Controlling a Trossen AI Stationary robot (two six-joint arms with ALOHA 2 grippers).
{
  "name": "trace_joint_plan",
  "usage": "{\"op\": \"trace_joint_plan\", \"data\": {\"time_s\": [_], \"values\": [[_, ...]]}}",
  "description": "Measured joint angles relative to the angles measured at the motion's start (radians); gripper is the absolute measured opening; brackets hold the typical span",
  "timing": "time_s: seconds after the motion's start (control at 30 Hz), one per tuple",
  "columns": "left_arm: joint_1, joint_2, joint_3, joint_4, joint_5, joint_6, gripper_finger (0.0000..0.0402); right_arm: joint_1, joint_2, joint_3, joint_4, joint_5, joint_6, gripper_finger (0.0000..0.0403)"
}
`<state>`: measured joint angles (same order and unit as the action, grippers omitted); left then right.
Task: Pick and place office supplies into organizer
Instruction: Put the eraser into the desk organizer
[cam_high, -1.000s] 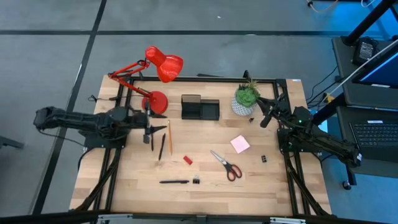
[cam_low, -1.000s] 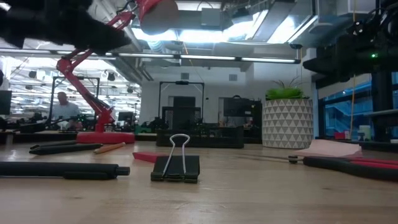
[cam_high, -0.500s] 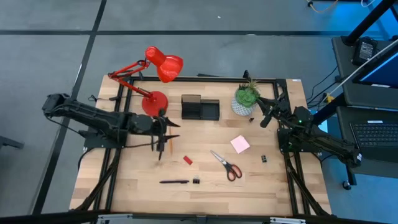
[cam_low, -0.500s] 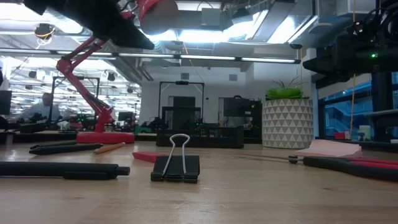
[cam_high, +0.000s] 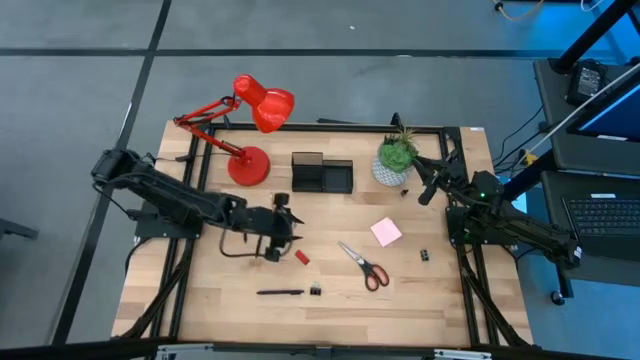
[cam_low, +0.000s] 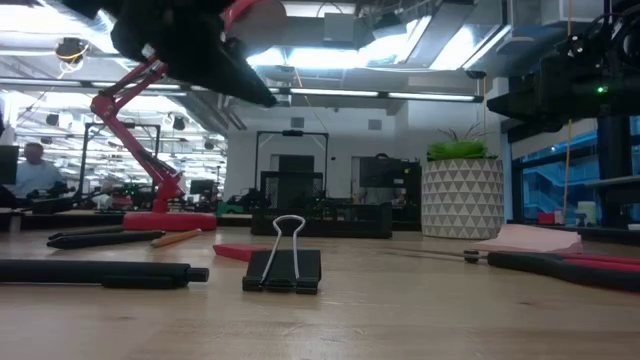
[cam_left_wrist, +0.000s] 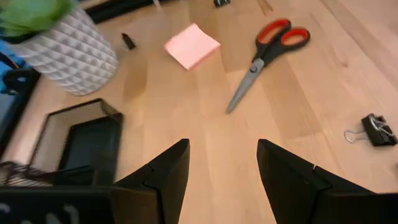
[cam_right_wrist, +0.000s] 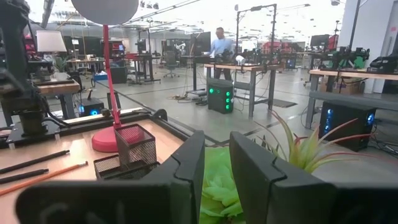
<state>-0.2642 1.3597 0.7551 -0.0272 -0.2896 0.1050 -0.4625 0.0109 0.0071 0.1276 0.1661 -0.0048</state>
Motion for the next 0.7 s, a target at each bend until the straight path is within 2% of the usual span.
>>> {"op": "trace_joint_plan", "data": {"time_s": [0.3, 0.43, 0.7], "values": [[-0.064, 0.191, 0.063, 0.009, 0.085, 0.042, 0.0182, 0.000, 0.000, 0.000, -0.001, 0.000, 0.003, 0.0080], [-0.060, 0.231, 0.065, 0.010, 0.153, -0.021, 0.0182, 0.000, 0.000, 0.000, -0.008, 0.000, 0.004, 0.0080], [-0.018, 0.282, 0.065, 0.008, 0.215, -0.031, 0.0182, 0.000, 0.000, 0.000, -0.020, 0.000, 0.004, 0.0080]]}}
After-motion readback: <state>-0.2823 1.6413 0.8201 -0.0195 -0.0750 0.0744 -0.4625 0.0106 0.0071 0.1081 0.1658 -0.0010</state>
